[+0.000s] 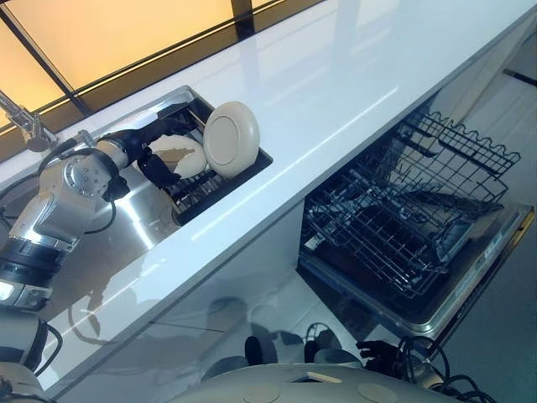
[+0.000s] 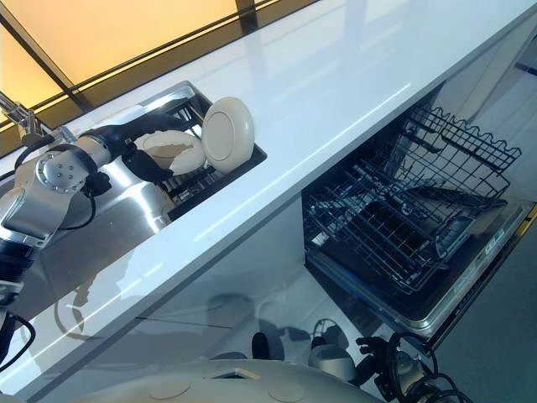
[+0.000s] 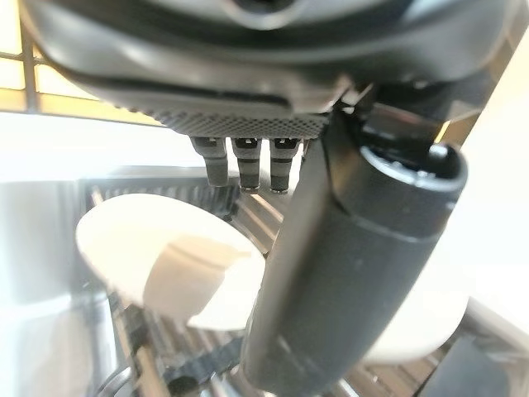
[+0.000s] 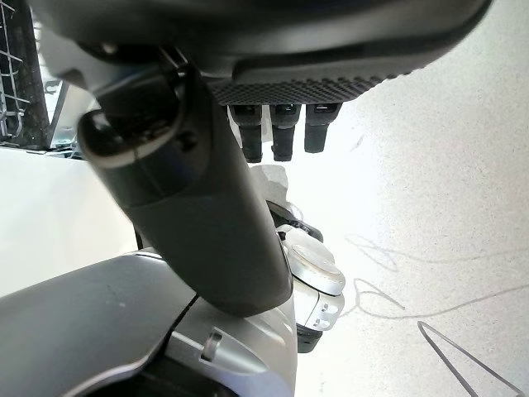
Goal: Pick up plates and place into dishwasher.
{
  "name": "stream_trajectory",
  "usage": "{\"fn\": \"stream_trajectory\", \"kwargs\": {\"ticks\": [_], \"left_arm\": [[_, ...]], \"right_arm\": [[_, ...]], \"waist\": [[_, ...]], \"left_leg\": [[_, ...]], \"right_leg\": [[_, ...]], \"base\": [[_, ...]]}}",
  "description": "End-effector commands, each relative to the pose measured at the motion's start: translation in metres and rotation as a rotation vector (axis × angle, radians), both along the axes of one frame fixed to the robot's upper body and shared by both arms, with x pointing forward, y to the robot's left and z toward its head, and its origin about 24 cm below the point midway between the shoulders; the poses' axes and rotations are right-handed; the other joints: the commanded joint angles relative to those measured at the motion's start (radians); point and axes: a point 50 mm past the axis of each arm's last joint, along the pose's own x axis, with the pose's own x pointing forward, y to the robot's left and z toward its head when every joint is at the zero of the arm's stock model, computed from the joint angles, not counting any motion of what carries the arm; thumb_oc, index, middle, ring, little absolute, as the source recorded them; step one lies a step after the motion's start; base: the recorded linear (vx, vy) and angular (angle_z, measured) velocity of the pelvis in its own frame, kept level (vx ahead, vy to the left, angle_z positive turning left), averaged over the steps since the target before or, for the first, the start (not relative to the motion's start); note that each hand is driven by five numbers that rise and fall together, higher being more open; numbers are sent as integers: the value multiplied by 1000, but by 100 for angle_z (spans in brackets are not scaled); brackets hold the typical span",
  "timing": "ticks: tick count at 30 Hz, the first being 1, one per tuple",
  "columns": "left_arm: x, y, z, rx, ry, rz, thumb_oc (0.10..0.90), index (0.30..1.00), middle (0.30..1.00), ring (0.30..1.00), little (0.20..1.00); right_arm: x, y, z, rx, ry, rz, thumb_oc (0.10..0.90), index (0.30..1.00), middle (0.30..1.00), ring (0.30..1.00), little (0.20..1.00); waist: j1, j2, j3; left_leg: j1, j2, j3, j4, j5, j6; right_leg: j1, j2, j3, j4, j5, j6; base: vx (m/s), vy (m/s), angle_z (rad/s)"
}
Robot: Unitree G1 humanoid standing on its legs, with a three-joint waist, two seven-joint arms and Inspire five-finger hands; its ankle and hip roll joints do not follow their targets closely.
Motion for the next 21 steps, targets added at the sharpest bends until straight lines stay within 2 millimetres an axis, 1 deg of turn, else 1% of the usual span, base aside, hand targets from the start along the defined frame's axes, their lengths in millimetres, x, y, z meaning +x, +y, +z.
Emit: {"fn": "stream_trajectory", "kwargs": {"ticks": [1,6,10,14,18,21], "left_arm": [[8,-7,85,60,-327,8,800,900,900,900,900],[11,-7,88,206,-335,30,800,900,900,900,900],[15,-8,87,320,-283,44,800,900,900,900,900],[19,-9,79,391,-195,59,800,900,900,900,900],[23,-10,66,464,-90,75,800,900,900,900,900],[25,-8,61,498,-61,95,800,900,900,900,900]], "right_arm": [[14,11,1,51,-54,-2,800,900,900,900,900],[16,9,2,45,-56,6,800,900,900,900,900],[19,8,3,43,-64,8,800,900,900,900,900],[21,7,4,39,-68,5,800,900,900,900,900],[21,4,5,32,-67,-1,800,900,900,900,900],[20,2,5,29,-66,-5,800,900,900,900,900]], "waist": [[-1,35,-20],[-10,40,-15],[-20,43,-11],[-28,45,-8],[-37,46,-2],[-40,47,0]], "left_leg": [[9,-75,39,47,-143,21],[6,-76,41,54,-145,20],[-1,-77,43,61,-147,20],[-3,-77,45,65,-149,21],[-7,-78,49,72,-151,23],[-9,-79,49,75,-151,22]], "right_leg": [[-69,32,2,127,-95,78],[-72,31,2,133,-98,75],[-81,30,7,142,-100,75],[-86,30,10,149,-103,75],[-90,30,13,153,-104,75],[-91,30,13,154,-105,74]], "base": [[0,0,0],[29,-2,-1],[0,0,0],[0,0,0],[16,-4,-4],[14,2,-8]]}}
